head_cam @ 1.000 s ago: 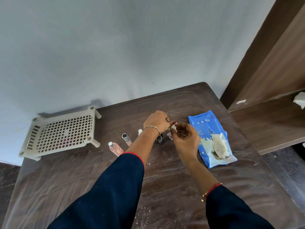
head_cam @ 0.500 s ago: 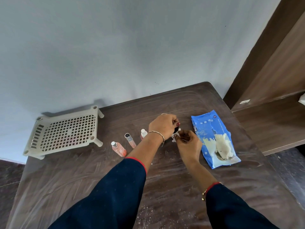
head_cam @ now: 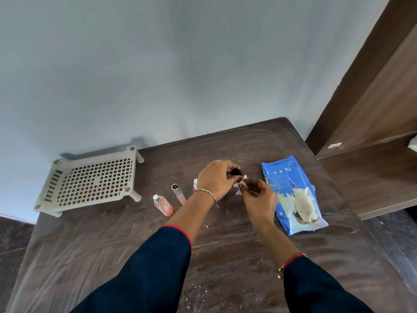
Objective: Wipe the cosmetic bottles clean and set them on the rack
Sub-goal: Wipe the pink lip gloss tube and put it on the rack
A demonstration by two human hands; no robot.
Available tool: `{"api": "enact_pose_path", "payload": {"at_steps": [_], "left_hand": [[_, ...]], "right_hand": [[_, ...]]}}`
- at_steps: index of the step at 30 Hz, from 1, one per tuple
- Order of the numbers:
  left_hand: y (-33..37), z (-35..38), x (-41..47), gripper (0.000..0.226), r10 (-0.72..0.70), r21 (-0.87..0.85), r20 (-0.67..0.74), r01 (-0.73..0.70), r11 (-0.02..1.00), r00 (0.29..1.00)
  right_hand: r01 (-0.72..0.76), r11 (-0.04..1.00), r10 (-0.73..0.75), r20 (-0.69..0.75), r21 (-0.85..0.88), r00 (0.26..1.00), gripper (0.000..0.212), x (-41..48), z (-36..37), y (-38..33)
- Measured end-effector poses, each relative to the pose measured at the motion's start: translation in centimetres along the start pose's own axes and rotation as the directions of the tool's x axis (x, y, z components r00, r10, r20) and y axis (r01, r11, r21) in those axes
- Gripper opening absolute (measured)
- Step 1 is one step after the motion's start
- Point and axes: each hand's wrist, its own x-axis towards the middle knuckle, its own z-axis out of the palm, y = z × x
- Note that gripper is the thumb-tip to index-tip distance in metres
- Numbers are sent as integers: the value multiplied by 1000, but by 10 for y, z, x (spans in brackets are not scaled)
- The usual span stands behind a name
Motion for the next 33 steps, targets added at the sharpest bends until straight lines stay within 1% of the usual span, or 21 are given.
{"api": "enact_pose_path", "payload": {"at_steps": [2, 4, 7, 9, 11, 14, 16, 18, 20, 23, 25, 27, 29, 31, 33], "left_hand": [[-2, -5, 1, 25, -66, -131, -3, 65, 989, 998], [-5, -12, 1, 26, -103, -243, 2, 101, 965, 995], [-6, -23, -6, 22, -121, -388, 19, 118, 914, 993], [-10, -29, -14, 18, -125, -491, 21, 119, 863, 992], [-14, -33, -23, 15, -134, -604, 10, 113, 789, 991], [-11, -38, -43, 17, -152, -724, -8, 100, 683, 988], [-8, -40, -55, 19, -175, -788, -24, 89, 610, 984], [-8, -42, -66, 19, -209, -823, -42, 85, 562, 977], [-9, -44, -76, 20, -243, -838, -62, 81, 539, 968], [-13, -47, -92, 19, -249, -838, -59, 87, 538, 967], [-18, -49, -103, 17, -224, -836, -24, 103, 539, 974], [-21, -50, -112, 15, -164, -828, 13, 102, 552, 986], [-23, -49, -120, 17, -124, -833, 11, 78, 548, 992], [-23, -49, -126, 18, -123, -862, -21, 44, 505, 992], [-26, -52, -131, 18, -142, -895, -49, 20, 446, 989]], "right_hand": [[31, 1000, -31, -9, -7, 999, 17, 0, -3, 0], [66, 997, -67, -12, -32, 998, 17, -3, -7, 3], [127, 991, -127, -6, -36, 992, 17, -11, -13, 5], [224, 973, -224, 1, -58, 975, 18, -18, -16, 2], [364, 926, -365, 10, -99, 931, 18, -24, -15, -5], [543, 828, -543, 44, -141, 839, 24, -36, -13, -19], [611, 775, -609, 66, -160, 790, 29, -44, -13, -24], [655, 737, -649, 96, -168, 755, 29, -54, -17, -23], [680, 713, -670, 122, -169, 733, 26, -65, -22, -16], [693, 707, -678, 144, -139, 720, 22, -81, -30, -9], [697, 710, -680, 160, -104, 716, 25, -89, -32, -17], [704, 707, -688, 169, -65, 706, 26, -92, -32, -32], [706, 708, -690, 201, -15, 695, 26, -92, -31, -49], [674, 736, -665, 245, 56, 706, 29, -94, -31, -57], [616, 780, -619, 284, 111, 732, 32, -100, -34, -55]]}}
